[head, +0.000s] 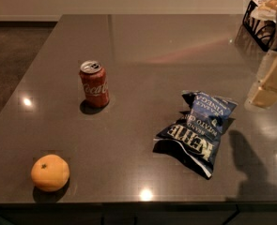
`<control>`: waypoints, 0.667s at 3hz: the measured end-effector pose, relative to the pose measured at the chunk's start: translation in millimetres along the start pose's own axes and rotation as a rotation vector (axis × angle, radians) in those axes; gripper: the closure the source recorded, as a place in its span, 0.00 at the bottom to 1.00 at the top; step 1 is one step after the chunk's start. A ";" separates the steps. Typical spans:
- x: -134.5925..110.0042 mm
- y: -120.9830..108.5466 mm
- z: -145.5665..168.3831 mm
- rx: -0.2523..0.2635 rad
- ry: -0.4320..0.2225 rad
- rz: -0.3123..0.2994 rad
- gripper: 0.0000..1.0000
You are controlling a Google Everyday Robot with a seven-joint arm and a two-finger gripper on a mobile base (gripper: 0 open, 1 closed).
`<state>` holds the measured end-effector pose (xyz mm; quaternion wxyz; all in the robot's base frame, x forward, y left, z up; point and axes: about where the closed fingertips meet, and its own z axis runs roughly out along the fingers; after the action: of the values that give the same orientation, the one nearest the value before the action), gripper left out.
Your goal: Move blue chip bag near orange
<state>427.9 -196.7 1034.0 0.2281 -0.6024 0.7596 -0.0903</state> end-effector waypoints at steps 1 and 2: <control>0.0 0.0 -0.1 0.000 0.000 0.000 0.00; -7.8 -3.5 6.3 -0.023 0.002 -0.075 0.00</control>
Offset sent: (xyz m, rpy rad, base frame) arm 0.0234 0.0135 -0.0183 -0.0824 0.0652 0.1823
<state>435.2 -189.3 1031.7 0.2167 -0.6331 0.7376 -0.0905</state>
